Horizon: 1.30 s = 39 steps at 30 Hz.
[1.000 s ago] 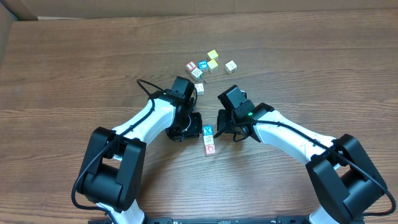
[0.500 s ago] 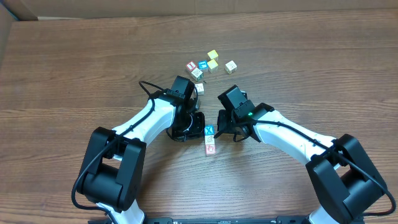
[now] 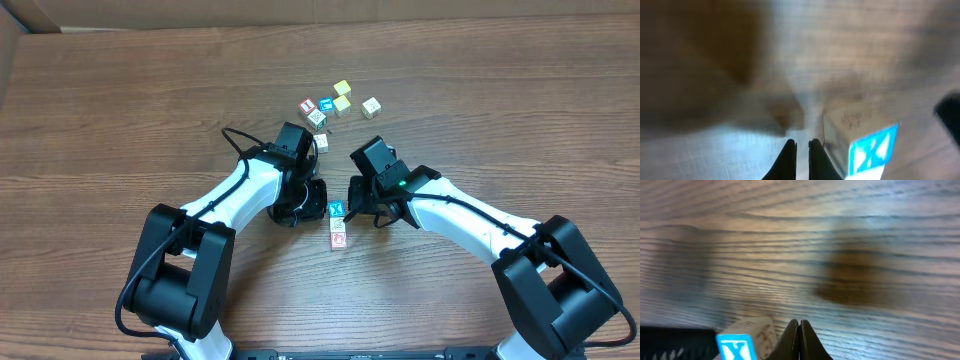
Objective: Flip 3 blocks
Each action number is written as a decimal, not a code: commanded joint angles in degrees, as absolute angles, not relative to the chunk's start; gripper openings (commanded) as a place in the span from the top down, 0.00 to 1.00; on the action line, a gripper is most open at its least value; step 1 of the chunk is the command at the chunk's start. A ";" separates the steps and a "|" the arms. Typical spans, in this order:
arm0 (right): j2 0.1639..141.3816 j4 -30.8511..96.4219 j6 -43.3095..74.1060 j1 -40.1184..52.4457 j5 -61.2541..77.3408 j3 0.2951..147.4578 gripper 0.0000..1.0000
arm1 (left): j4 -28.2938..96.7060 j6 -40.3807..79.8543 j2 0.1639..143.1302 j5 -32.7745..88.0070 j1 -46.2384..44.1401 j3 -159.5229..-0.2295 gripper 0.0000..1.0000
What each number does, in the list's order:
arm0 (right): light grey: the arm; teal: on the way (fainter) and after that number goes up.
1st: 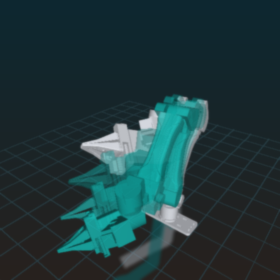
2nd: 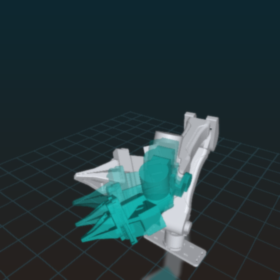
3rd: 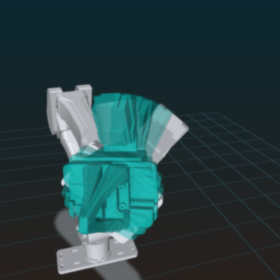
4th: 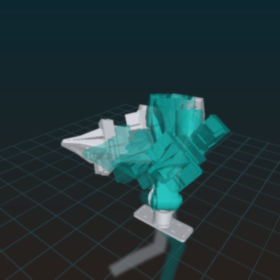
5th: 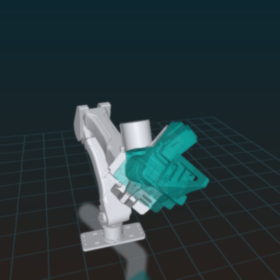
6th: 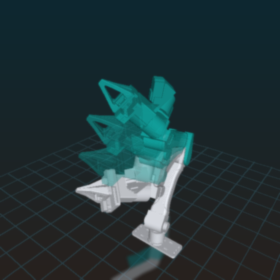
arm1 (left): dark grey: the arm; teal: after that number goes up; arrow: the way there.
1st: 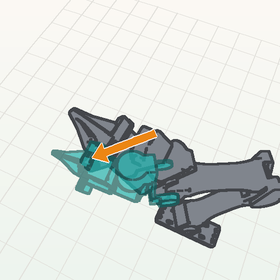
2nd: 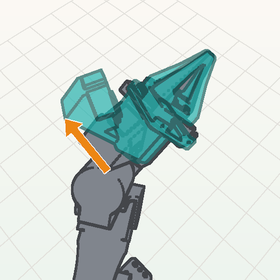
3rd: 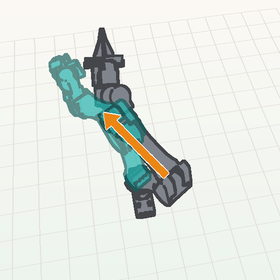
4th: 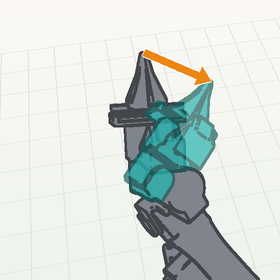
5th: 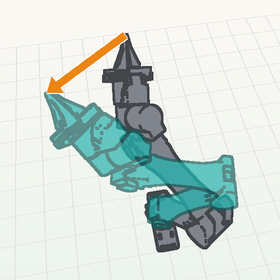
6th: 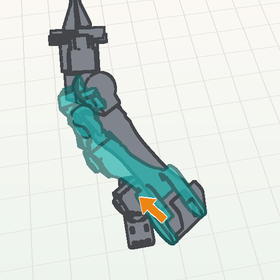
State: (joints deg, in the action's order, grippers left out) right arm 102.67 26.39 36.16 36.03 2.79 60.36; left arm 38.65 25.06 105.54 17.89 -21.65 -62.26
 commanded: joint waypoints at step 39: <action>106.54 13.54 17.54 31.83 24.12 59.96 0.96 | 38.70 25.23 104.62 13.37 -8.69 -61.91 0.96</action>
